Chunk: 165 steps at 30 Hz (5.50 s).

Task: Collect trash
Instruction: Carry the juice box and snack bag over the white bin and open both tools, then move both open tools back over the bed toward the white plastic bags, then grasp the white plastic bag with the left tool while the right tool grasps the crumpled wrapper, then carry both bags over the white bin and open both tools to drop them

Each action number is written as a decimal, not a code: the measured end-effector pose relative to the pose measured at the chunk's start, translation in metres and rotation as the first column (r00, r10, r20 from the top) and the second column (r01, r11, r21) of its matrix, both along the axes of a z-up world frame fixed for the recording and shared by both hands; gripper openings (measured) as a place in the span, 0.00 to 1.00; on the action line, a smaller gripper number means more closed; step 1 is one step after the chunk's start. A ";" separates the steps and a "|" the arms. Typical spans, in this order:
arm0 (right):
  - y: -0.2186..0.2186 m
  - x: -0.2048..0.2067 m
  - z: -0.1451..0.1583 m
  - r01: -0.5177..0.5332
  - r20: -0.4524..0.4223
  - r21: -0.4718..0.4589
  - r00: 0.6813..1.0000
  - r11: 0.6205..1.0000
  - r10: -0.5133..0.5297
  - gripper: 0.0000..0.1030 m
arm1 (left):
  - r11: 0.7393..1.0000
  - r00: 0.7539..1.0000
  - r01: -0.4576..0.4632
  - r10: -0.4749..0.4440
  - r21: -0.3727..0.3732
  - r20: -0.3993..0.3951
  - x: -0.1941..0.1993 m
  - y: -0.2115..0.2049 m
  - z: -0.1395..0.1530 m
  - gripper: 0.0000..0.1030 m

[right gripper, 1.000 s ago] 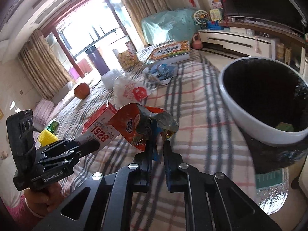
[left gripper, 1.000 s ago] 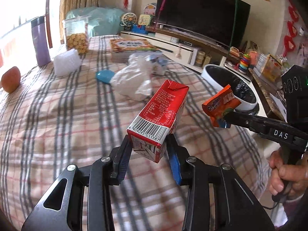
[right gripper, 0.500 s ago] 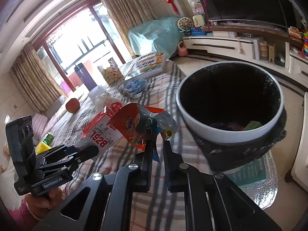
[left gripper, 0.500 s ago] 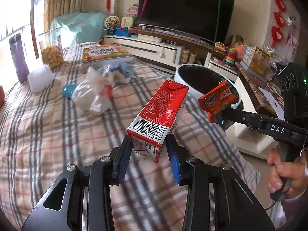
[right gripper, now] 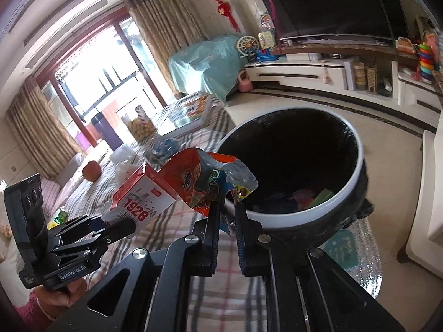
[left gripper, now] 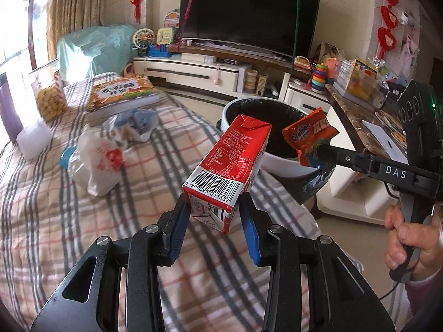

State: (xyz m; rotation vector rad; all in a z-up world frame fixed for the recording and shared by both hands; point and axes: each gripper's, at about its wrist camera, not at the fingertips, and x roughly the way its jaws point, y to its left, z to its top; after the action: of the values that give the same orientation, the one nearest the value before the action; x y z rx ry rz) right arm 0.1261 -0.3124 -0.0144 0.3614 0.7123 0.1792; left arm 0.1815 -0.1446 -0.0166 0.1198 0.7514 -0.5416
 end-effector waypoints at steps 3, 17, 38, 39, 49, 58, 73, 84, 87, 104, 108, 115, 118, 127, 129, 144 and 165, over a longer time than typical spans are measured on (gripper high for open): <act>-0.008 0.002 0.000 0.017 0.000 -0.003 1.000 1.000 -0.017 0.10 | 1.000 1.000 0.013 -0.013 -0.001 0.002 0.004 -0.010 0.002 0.35; -0.041 0.023 -0.003 0.066 -0.026 -0.031 0.997 0.997 -0.067 0.11 | 0.998 0.998 0.064 -0.065 0.018 0.021 0.034 -0.058 0.015 0.35; -0.070 0.053 -0.008 0.092 -0.077 -0.085 0.992 0.992 -0.098 0.11 | 0.994 0.996 0.095 -0.094 0.061 -0.005 0.069 -0.103 0.007 0.35; -0.070 0.054 -0.008 0.091 -0.079 -0.086 0.992 0.992 -0.098 0.12 | 0.993 0.995 0.096 -0.096 0.063 -0.005 0.070 -0.104 0.006 0.35; -0.073 0.062 -0.008 0.088 -0.089 -0.096 0.991 0.991 -0.097 0.24 | 0.992 0.994 0.110 -0.109 0.052 -0.026 0.075 -0.109 0.006 0.42; -0.068 0.054 -0.004 0.101 -0.066 -0.085 0.992 0.991 -0.107 0.48 | 0.998 0.998 0.062 -0.061 0.015 -0.035 0.063 -0.085 0.006 0.57; -0.015 0.033 0.004 0.042 0.006 -0.023 0.999 0.999 -0.042 0.87 | 0.991 0.989 -0.119 0.112 -0.067 -0.100 0.018 0.018 -0.009 0.62; 0.029 0.035 0.006 -0.033 0.013 -0.028 0.999 0.999 0.034 0.87 | 0.964 0.964 -0.255 0.246 -0.078 -0.104 0.009 0.076 -0.012 0.67; 0.038 0.038 0.006 -0.055 0.009 -0.034 0.998 0.998 0.056 0.87 | 0.958 0.958 -0.277 0.270 -0.072 -0.094 0.008 0.085 -0.012 0.68; 0.096 0.106 0.003 -0.210 -0.013 -0.039 0.978 0.977 0.210 0.88 | 0.918 0.916 -0.390 0.379 -0.072 -0.130 0.035 0.119 -0.021 0.83; 0.110 0.129 -0.002 -0.231 -0.030 -0.058 0.973 0.971 0.229 0.88 | 0.912 0.909 -0.406 0.396 -0.060 -0.131 0.050 0.115 -0.019 0.83; 0.124 0.177 -0.014 -0.244 -0.063 -0.047 0.969 0.969 0.241 0.84 | 0.910 0.911 -0.409 0.402 -0.069 -0.097 0.069 0.108 -0.013 0.83; 0.128 0.195 -0.023 -0.252 -0.093 -0.045 0.964 0.967 0.247 0.81 | 0.916 0.918 -0.394 0.389 -0.068 -0.080 0.075 0.105 -0.014 0.79; 0.140 0.208 -0.045 -0.283 -0.150 -0.026 0.949 0.959 0.276 0.12 | 0.939 0.939 -0.336 0.327 -0.072 -0.109 0.086 0.102 -0.026 0.16; 0.137 0.199 -0.041 -0.281 -0.129 -0.023 0.953 0.959 0.276 0.10 | 0.938 0.938 -0.340 0.332 -0.071 -0.103 0.081 0.105 -0.024 0.13; 0.123 0.100 -0.017 -0.256 -0.027 -0.007 0.966 0.967 0.256 0.08 | 0.934 0.939 -0.340 0.330 -0.108 -0.097 0.039 0.115 -0.013 0.11; 0.049 0.020 -0.002 -0.077 0.023 0.001 0.997 0.997 0.077 0.09 | 0.979 0.984 -0.172 0.166 -0.105 -0.064 0.004 0.047 0.004 0.11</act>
State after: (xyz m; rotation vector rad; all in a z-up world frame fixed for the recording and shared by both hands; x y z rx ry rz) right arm 0.1462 -0.2635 -0.0167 0.3333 0.7036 0.2568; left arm 0.1851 -0.0976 -0.0125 -0.0613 0.7753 -0.4244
